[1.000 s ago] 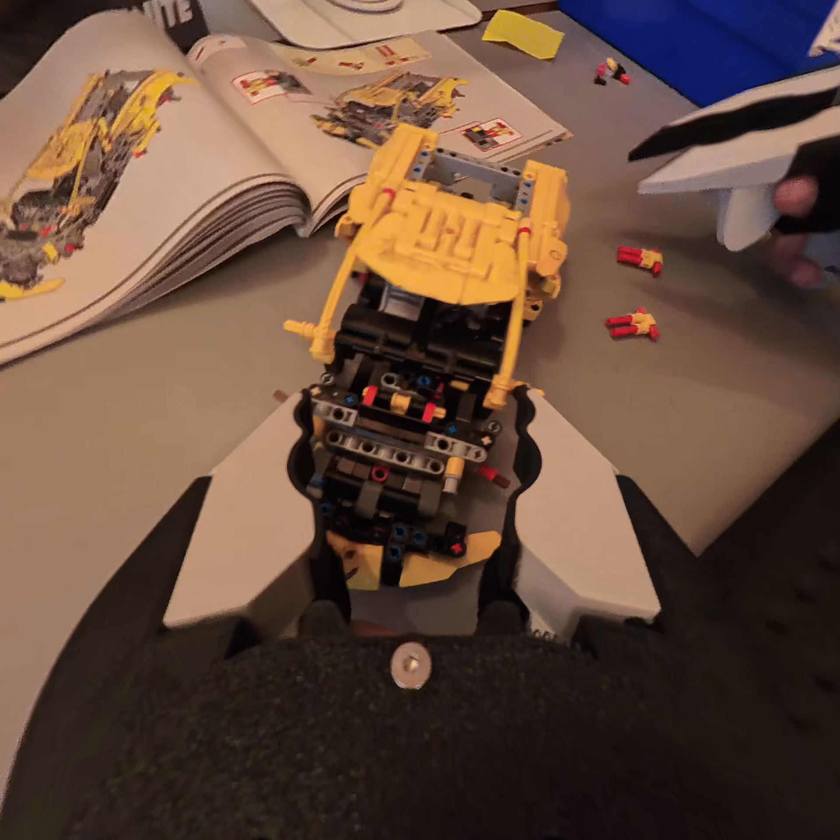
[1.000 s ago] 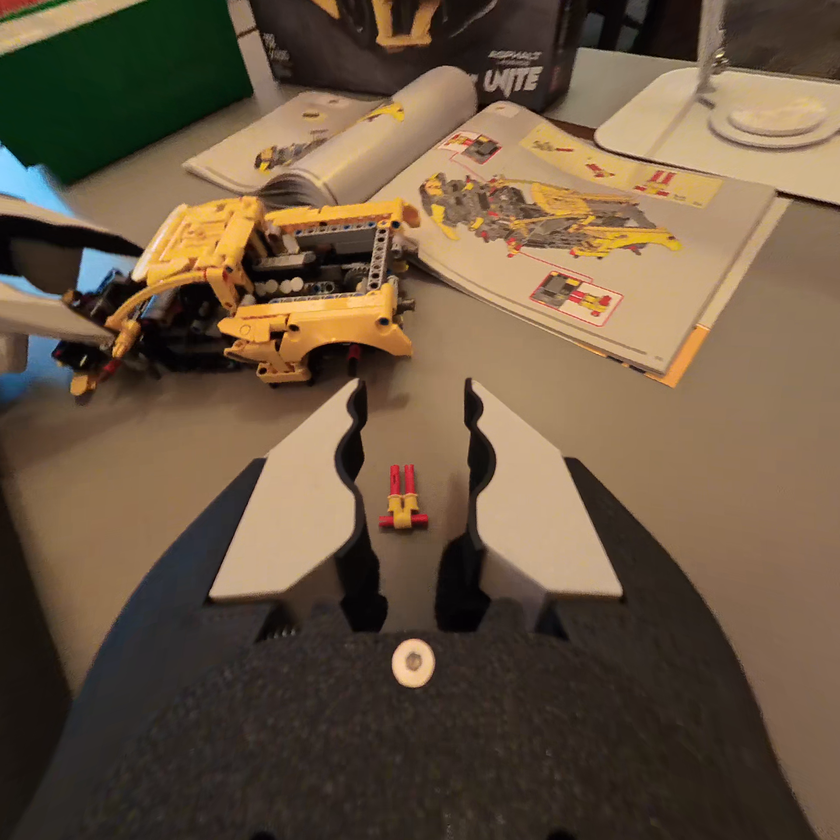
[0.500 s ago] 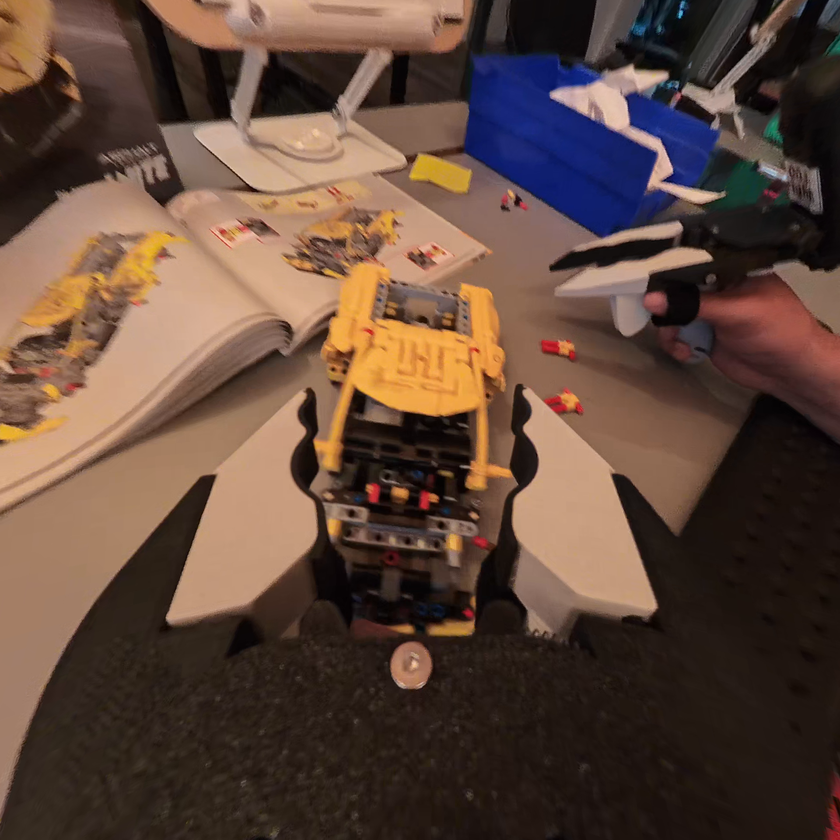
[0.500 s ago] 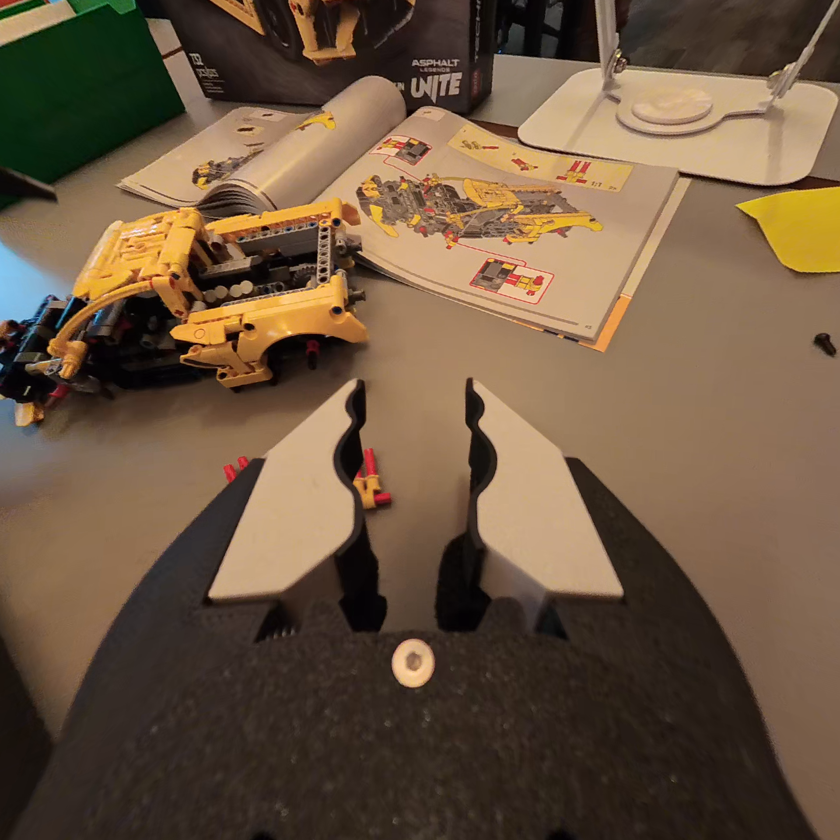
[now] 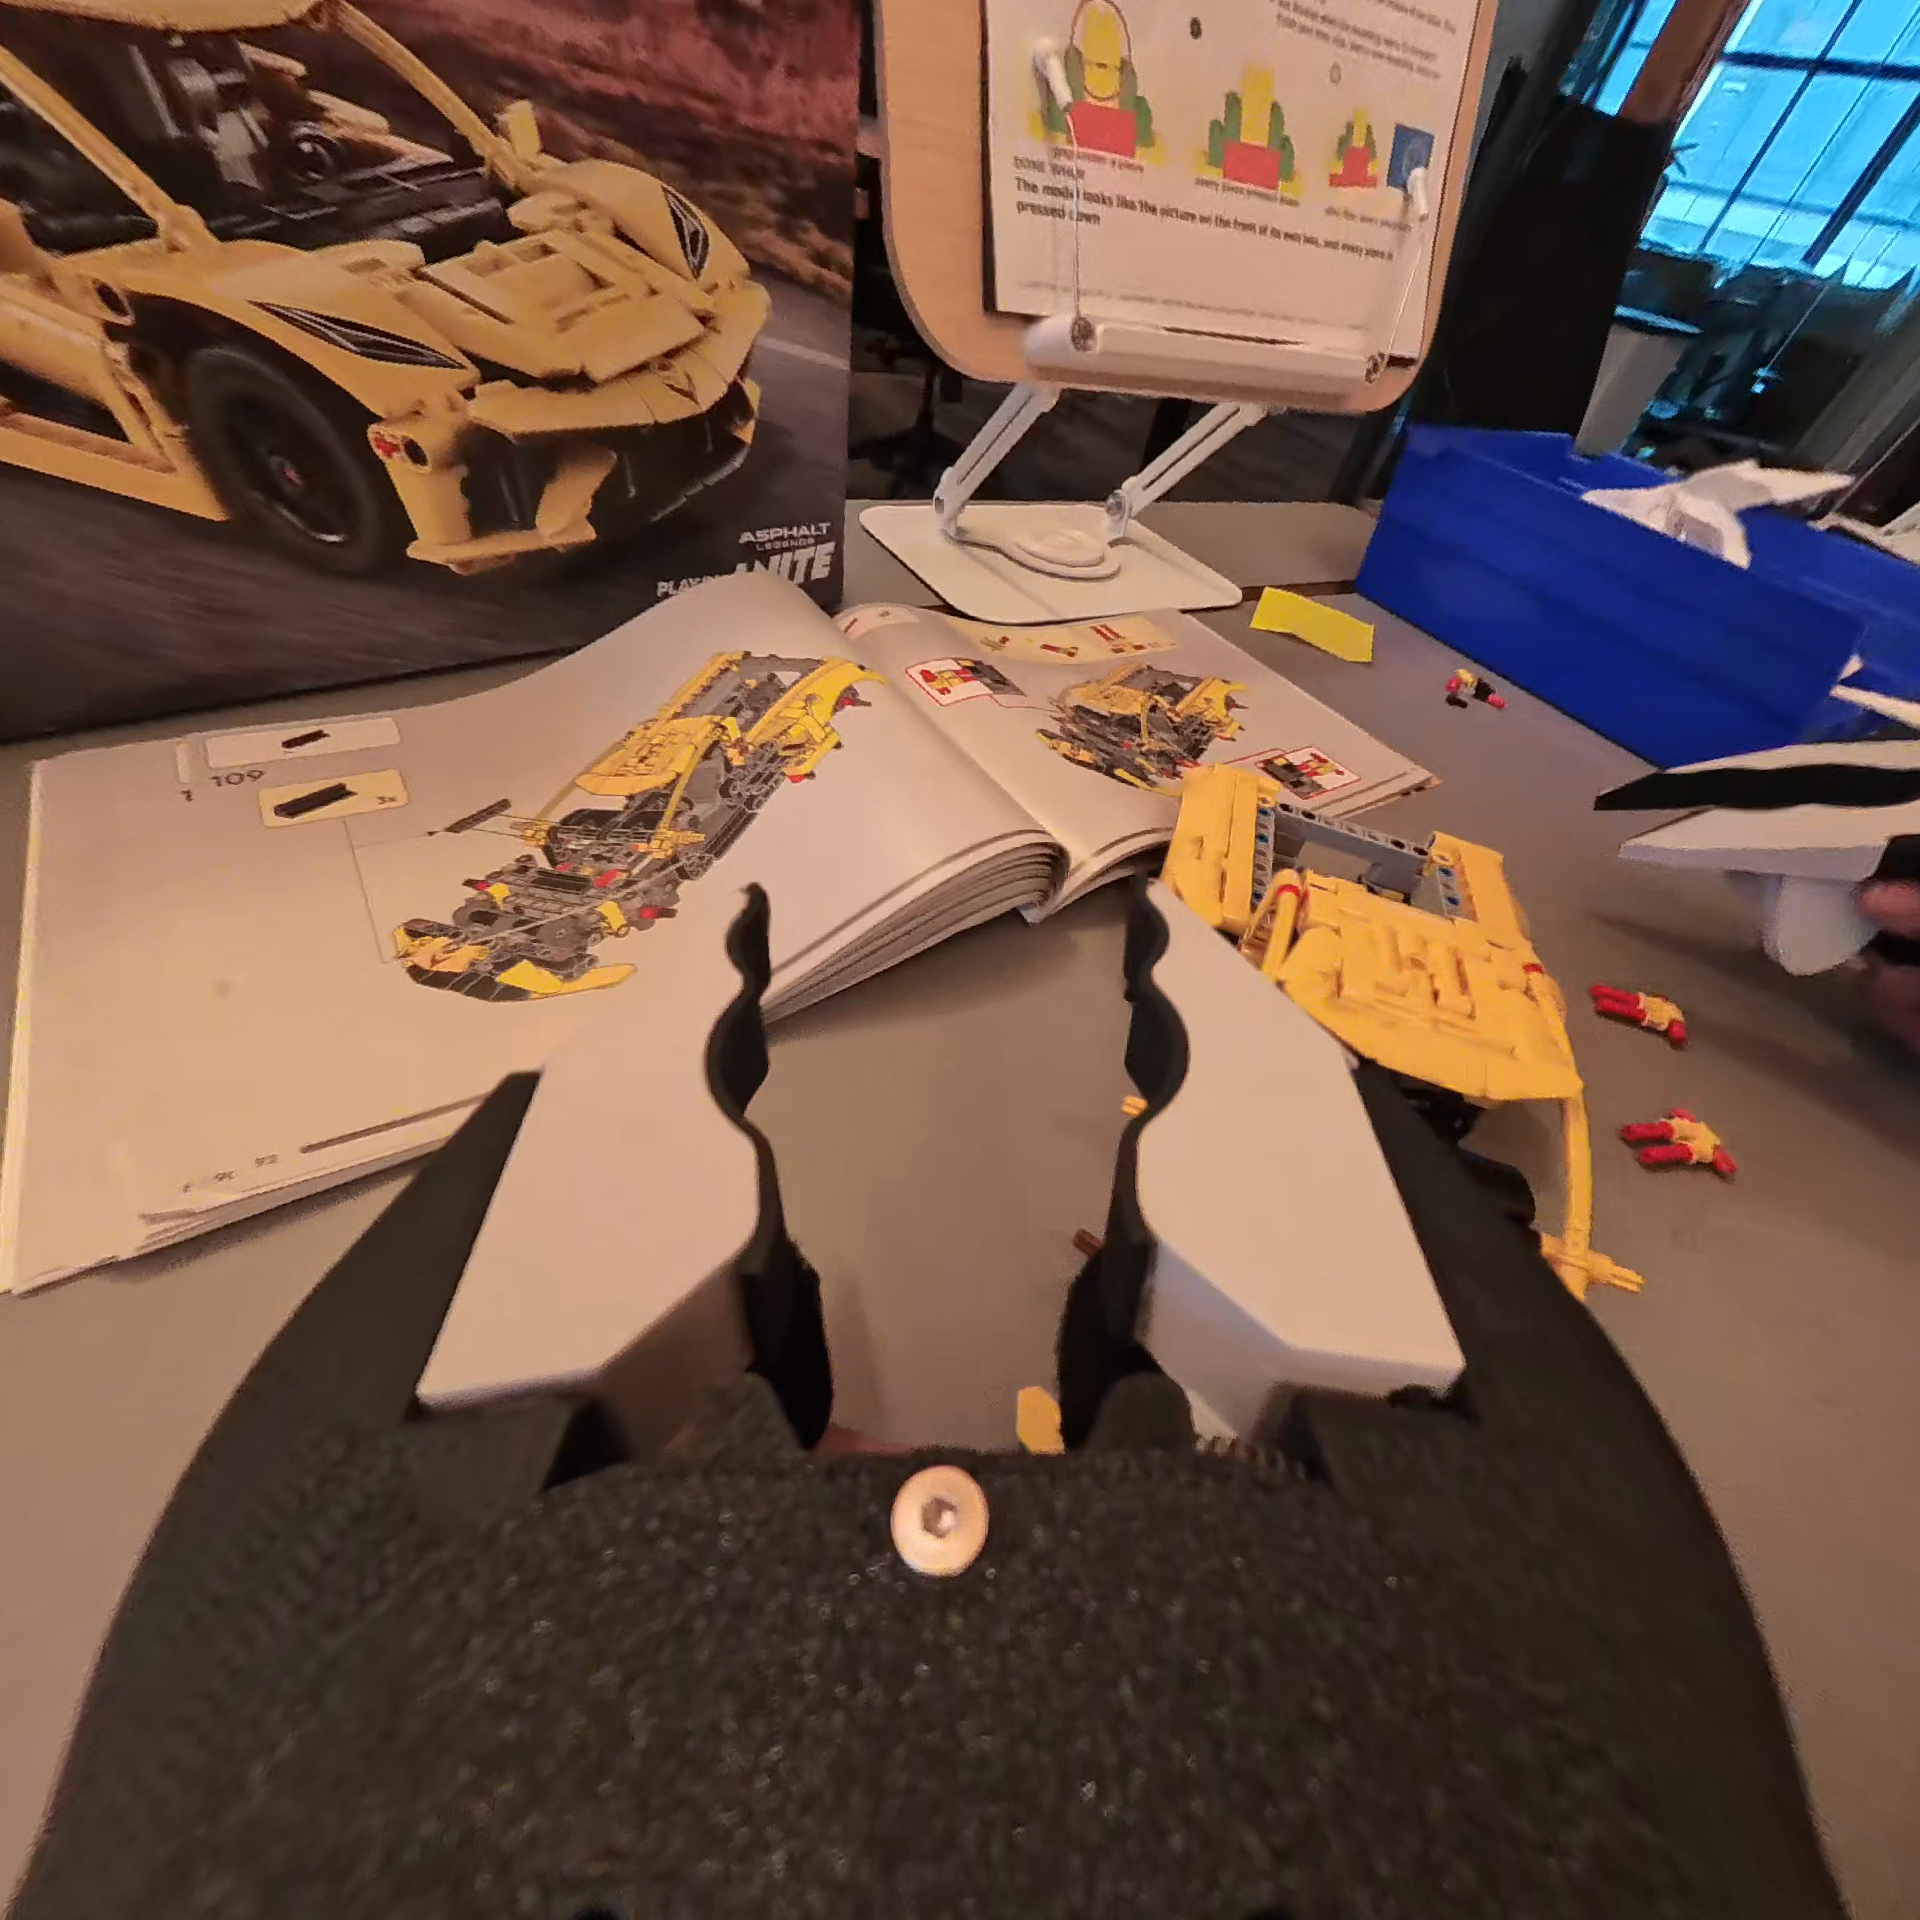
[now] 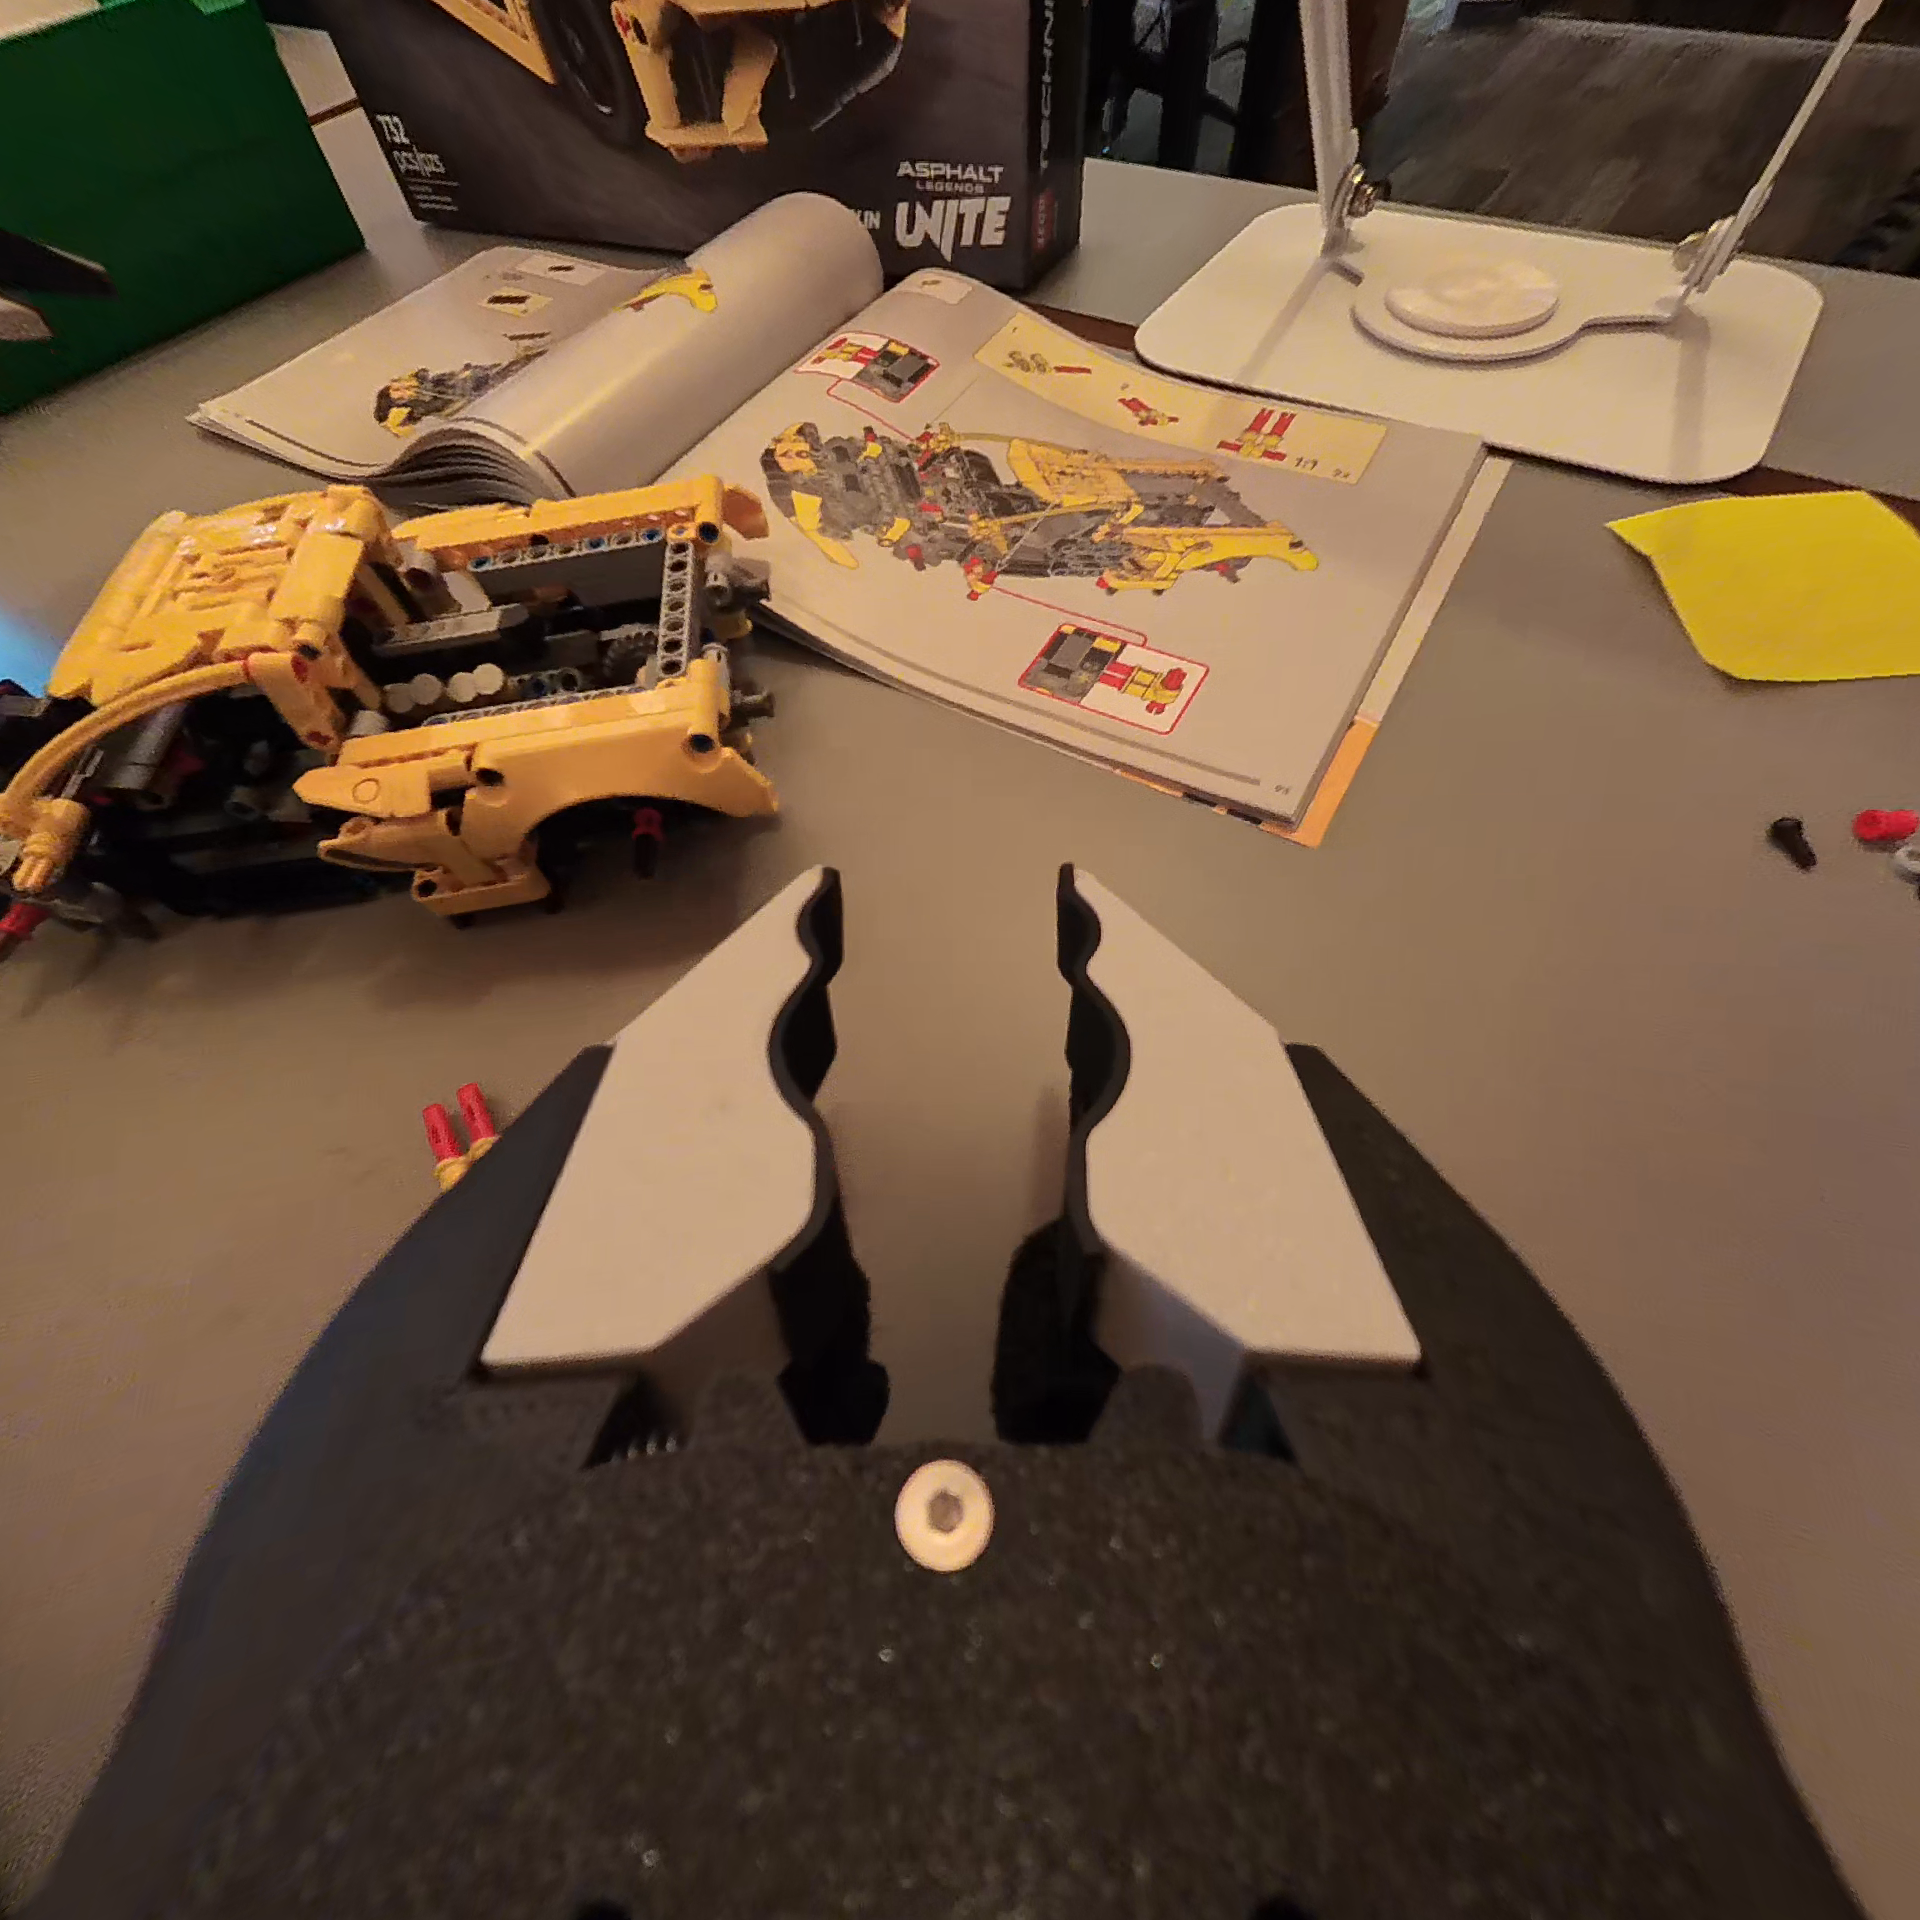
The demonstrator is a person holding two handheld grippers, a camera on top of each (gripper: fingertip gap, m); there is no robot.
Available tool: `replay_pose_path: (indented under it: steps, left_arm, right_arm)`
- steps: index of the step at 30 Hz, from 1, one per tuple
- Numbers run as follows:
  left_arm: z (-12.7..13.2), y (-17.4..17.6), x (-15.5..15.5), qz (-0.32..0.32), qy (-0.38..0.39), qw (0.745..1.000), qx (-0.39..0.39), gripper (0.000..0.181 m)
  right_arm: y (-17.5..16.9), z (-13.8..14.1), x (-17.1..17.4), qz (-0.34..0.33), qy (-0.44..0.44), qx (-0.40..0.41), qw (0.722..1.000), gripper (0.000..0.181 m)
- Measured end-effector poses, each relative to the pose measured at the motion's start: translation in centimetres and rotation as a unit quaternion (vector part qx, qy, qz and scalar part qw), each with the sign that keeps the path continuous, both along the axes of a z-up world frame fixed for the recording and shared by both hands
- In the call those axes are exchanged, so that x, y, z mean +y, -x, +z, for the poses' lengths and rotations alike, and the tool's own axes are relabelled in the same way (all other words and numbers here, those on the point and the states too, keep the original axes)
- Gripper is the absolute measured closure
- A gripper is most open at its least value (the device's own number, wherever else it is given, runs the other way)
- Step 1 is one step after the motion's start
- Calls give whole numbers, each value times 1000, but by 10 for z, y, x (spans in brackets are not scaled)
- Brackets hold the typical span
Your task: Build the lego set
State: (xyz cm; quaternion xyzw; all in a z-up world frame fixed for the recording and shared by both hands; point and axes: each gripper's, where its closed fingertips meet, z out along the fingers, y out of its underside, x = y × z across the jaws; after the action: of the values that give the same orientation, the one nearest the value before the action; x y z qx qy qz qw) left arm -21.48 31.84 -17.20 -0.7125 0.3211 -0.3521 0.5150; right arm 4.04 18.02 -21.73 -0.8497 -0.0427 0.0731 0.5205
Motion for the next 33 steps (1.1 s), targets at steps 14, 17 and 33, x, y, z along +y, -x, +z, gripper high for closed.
replay_pose_path:
  steps: [14,17,33]
  left_arm:
    - [-17,4,3,-24,79,996,-26,116]
    - [-18,0,-1,-34,78,996,-21,117]
    - [-26,-4,-4,-44,93,995,-8,120]
  right_arm:
    - [-2,-2,-2,2,-4,31,1000,147]
    - [-7,1,-3,-6,-8,22,1000,148]
    - [-3,1,-6,2,-2,33,999,150]
